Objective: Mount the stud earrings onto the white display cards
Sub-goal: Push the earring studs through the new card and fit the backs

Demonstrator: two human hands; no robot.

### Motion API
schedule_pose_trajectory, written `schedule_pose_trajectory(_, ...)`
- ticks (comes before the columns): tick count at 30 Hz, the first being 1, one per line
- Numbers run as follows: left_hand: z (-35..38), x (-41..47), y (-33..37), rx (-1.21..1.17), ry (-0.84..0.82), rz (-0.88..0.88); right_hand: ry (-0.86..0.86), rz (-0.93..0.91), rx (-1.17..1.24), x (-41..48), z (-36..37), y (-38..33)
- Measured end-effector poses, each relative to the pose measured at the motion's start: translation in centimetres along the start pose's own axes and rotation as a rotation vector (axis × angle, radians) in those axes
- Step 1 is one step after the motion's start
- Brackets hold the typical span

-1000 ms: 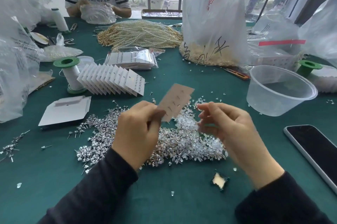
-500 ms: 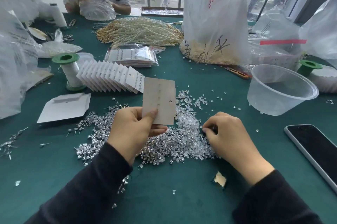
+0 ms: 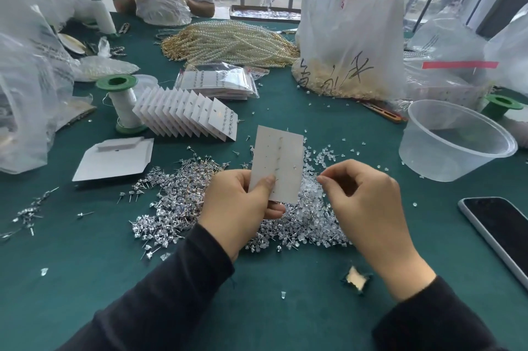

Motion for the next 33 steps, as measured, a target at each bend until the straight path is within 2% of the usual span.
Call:
schedule_pose_trajectory(2, 0.0, -0.1, -0.1, 0.030, 0.015, 0.006, -0.025, -0.010, -0.182, -0.1, 0.2, 0.3)
schedule_pose_trajectory(4, 0.1, -0.1, -0.2, 0.048, 0.026, 0.007, -0.030, 0.010, -0.226, 0.0, -0.1, 0.9)
schedule_pose_trajectory(6, 0.3, -0.2, -0.2, 0.061, 0.038, 0.008, 0.026, -0.048, -0.126, -0.1, -0.4, 0.3)
schedule_pose_trajectory(9, 0.6, -0.3, -0.2, 0.110, 0.056, 0.041, 0.097, -0.261, 0.091, -0.9, 0.2, -2.4)
schedule_pose_trajectory(11, 0.7, -0.5, -0.2, 0.149, 0.070, 0.078, 0.104, -0.319, 0.149, -1.4, 1.1, -3.4)
schedule_pose_trajectory(15, 0.6, -0.6, -0.2, 0.203, 0.088, 0.115, 0.063, -0.268, 0.183, -1.4, 1.7, -3.4)
schedule_pose_trajectory(22, 0.6, -0.6, -0.3, 0.200, 0.081, 0.117, 0.007, -0.285, 0.218, -1.5, 1.9, -3.2)
schedule_pose_trajectory(26, 0.6, -0.6, -0.3, 0.237, 0.077, 0.183, 0.012, -0.284, 0.233, -1.6, 2.2, -3.1)
schedule_pose_trajectory(33, 0.7, -0.5, -0.5, 0.122, -0.047, 0.121, 0.001, -0.241, 0.259, -1.6, 2.4, -2.6)
Point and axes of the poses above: each hand's wrist, its own x-axis towards the middle knuckle, its own z-axis out of the palm, y = z × x, the point moved 3 cm from there along x, towards the middle knuckle, and after that the axes turned 5 degrees about -z, right-handed, at the moved point
